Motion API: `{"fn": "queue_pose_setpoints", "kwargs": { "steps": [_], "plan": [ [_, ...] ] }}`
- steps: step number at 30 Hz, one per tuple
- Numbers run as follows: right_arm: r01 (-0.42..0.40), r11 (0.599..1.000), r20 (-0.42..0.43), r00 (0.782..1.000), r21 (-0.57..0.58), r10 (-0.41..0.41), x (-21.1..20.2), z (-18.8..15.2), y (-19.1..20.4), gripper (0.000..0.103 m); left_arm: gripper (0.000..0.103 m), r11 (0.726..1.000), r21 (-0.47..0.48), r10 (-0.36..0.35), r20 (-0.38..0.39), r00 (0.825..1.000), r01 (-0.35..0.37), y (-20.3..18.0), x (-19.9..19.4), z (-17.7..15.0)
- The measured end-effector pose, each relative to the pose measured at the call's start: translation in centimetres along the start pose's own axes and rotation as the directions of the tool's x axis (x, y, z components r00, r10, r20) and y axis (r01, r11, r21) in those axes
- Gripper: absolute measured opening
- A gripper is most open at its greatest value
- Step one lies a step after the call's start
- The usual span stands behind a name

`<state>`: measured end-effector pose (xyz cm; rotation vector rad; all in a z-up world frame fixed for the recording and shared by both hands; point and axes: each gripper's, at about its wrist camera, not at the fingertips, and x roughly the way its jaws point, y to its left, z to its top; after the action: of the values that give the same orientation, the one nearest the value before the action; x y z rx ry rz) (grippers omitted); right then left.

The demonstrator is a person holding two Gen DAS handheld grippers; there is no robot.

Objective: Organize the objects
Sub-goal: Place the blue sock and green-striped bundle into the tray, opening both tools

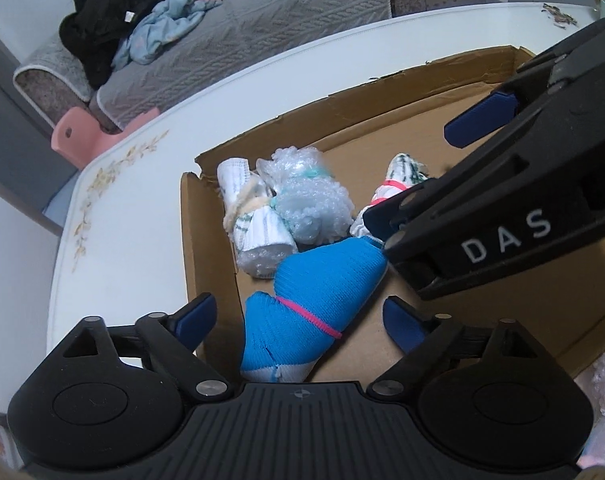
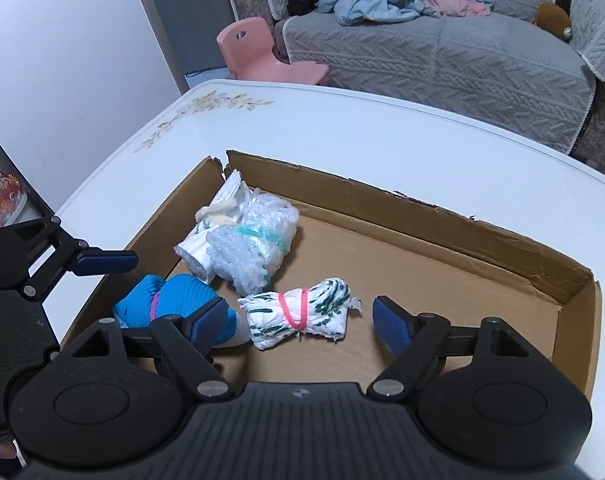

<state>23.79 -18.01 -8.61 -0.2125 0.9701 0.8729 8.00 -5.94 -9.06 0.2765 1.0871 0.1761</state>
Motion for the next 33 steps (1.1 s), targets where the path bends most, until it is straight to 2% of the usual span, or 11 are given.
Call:
{"fn": "queue_pose_setpoints", "kwargs": {
  "steps": [9, 22, 33],
  "plan": [
    [0.018, 1.000, 0.043, 0.999, 0.005, -0.018, -2.3, 0.2, -0.2, 0.083, 0.097, 0.999, -0.026, -0.029, 0.007, 1.000, 0.029, 1.3, -1.9, -0.3],
    [0.008, 1.000, 0.045, 0.999, -0.008, -0.007, -3.8, -0.5, 0.6, 0.087, 0.101, 0.992, -0.116, -0.058, 0.014, 0.998, 0.060, 3.5, -3.8, -0.4],
    [0.021, 0.999, 0.078, 0.997, -0.030, -0.019, -8.2, -2.9, 2.4, 0.092, 0.102, 0.988, -0.117, -0.100, 0.019, 0.995, 0.101, 3.1, -8.3, -3.8]
  ]
}}
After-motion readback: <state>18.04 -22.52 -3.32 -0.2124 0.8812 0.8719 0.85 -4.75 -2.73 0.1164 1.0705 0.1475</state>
